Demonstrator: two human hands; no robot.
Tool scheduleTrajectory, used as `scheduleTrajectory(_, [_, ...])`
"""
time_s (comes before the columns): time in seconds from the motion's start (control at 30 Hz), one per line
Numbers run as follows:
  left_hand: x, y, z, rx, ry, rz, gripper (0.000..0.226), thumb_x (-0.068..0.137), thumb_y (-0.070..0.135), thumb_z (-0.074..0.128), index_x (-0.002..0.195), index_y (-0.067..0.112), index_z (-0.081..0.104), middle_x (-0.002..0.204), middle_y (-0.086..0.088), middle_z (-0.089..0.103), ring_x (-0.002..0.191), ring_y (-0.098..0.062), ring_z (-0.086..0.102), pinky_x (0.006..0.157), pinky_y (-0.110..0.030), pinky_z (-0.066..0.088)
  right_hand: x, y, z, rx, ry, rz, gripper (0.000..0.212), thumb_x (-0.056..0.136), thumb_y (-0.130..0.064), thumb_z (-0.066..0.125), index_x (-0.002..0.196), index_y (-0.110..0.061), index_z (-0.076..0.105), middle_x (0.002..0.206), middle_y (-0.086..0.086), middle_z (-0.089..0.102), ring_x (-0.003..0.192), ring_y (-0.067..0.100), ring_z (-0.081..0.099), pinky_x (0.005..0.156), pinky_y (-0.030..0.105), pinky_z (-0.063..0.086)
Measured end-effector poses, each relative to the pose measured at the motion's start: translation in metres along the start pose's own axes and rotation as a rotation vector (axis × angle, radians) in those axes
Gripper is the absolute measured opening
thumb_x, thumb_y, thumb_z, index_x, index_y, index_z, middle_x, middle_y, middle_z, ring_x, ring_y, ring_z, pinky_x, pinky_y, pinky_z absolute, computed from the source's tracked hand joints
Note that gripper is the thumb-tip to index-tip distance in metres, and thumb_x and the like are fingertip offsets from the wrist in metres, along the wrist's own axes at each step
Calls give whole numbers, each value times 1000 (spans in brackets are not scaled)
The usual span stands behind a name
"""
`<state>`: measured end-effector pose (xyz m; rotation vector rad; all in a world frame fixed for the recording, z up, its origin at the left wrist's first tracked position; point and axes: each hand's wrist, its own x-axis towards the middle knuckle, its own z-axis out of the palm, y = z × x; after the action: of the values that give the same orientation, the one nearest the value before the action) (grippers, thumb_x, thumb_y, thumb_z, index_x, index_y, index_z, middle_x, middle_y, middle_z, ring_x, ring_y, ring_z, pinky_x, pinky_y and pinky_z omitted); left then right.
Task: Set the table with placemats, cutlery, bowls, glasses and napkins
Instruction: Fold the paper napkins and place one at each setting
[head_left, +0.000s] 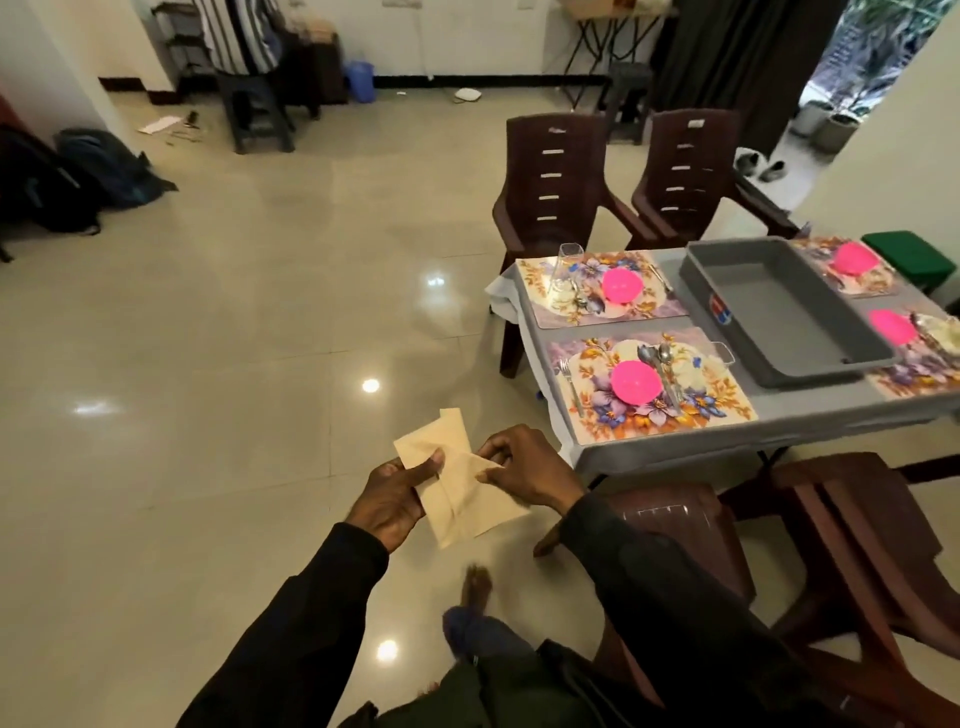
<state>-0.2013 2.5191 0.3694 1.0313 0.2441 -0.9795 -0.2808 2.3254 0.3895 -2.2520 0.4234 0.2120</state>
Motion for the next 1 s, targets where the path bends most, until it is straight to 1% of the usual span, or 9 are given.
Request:
scheduleTrajectory(0.2, [85,44,25,78,-34,-50,42,94,8,67,133,-3,59,126,-22,70,108,-32,71,80,-42,63,70,22,-33,108,48,85,22,91,-27,74,108,-14,76,110,0,72,97,14,65,87,28,54])
scheduleTrajectory(0.4, [165,89,80,138,-110,-138,30,97,6,65,126,-2,62,114,-19,74,99,-28,74,76,-40,63,121,51,-88,233,167,190,9,87,-23,79,94,-17,77,96,-3,75,89,10,68,79,26,55])
scheduleTrajectory(0.53, [217,106,126,181,-173,-195,28,97,4,63,124,-1,63,114,-18,75,97,-26,75,77,-41,64,139,76,-125,283,294,231,11,85,-15,79,93,-7,78,89,1,76,77,4,68,67,15,52])
scheduleTrajectory(0.57, [224,107,132,176,-180,-202,29,97,4,63,125,-1,63,115,-18,75,97,-26,76,77,-41,64,140,79,-129,289,325,239,9,85,-14,79,91,-8,78,87,1,75,74,5,67,66,16,52])
scheduleTrajectory(0.67, [261,106,162,218,-214,-278,40,95,6,65,133,-3,60,127,-22,70,106,-29,73,84,-43,63,138,100,-151,299,458,305,8,82,-11,79,90,-9,78,84,-2,74,75,11,69,72,26,55])
scheduleTrajectory(0.77, [300,104,195,301,-268,-340,34,96,6,63,130,0,62,130,-21,68,105,-27,73,80,-42,64,131,135,-173,225,570,398,11,86,-12,76,97,-10,79,86,-5,72,78,6,66,70,9,47])
scheduleTrajectory(0.83, [323,104,214,337,-306,-369,32,97,6,62,128,2,62,129,-21,69,106,-27,73,76,-41,64,121,158,-186,198,666,467,10,86,-10,75,94,-9,79,87,-3,74,79,9,66,73,14,49])
scheduleTrajectory(0.9, [344,103,233,372,-361,-399,40,95,7,63,135,3,59,133,-20,67,118,-30,68,80,-43,63,106,184,-199,148,759,576,11,85,-7,75,95,-7,79,89,0,74,81,10,65,76,20,48])
scheduleTrajectory(1.0, [375,105,259,421,-433,-448,53,88,11,70,139,6,57,137,-19,65,129,-33,60,100,-52,55,85,229,-214,110,860,775,14,83,-2,73,95,-7,79,92,4,76,85,11,66,72,21,42])
